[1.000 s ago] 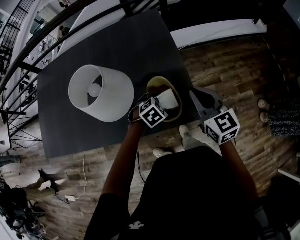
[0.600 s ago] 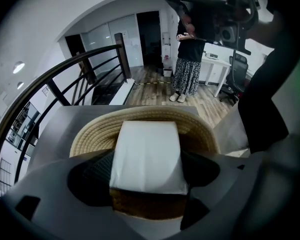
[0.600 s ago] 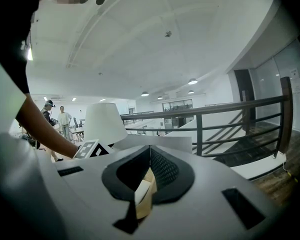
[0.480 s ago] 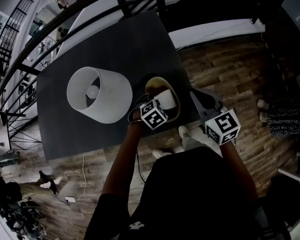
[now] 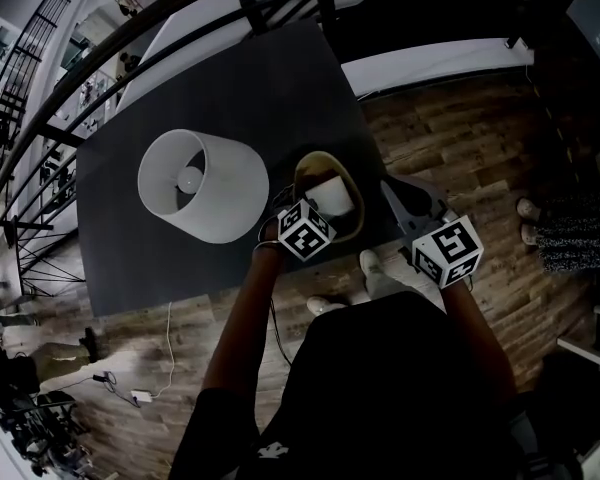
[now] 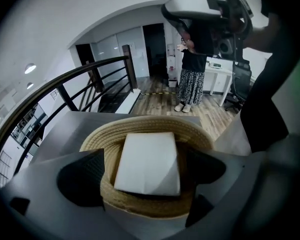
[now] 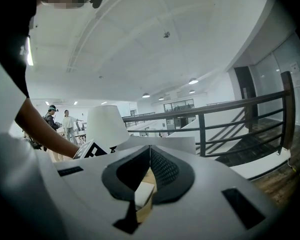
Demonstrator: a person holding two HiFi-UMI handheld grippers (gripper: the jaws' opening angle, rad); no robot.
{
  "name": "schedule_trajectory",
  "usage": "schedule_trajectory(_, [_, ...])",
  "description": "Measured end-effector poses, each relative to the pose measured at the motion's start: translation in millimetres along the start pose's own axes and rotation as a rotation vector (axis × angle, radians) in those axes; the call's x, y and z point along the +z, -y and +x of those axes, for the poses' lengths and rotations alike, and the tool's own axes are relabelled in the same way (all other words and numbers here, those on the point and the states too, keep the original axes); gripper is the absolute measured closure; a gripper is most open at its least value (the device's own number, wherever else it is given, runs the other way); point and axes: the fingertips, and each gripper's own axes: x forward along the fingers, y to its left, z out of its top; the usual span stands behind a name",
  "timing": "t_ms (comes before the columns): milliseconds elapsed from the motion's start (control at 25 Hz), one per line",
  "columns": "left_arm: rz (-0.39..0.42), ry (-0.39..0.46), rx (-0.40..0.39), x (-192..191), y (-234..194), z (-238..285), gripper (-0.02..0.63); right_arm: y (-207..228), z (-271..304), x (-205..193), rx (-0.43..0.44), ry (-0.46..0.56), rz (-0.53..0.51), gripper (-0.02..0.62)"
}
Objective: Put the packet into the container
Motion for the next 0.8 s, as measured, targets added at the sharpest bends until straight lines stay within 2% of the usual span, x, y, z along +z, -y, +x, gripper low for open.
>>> schedule_trajectory(200, [0.004, 0.012, 0.026, 4.7, -1.9, -9.2, 0.097, -4.8, 1.7, 0.8, 0.006, 0.000, -0.007, 0.591])
schedule_trajectory(440, [-0.033, 0.052, 0.043, 12.3, -3.5, -30.5, 0.109, -6.9, 3.9, 1.2, 0.003, 0.005, -0.017, 0.591])
schedule_trajectory(560, [-0.074, 0.111, 0.083, 21.1, -6.5, -49.6, 0.238, -8.2, 6.7, 3.1, 0.006, 0.010, -0.019, 0.591])
schedule_trajectory(800, [-0.151, 0.249, 0.191, 35.4, -9.9, -94.5, 0.399, -17.8, 15.8, 8.5, 0.025, 0.019, -0.027, 0.591])
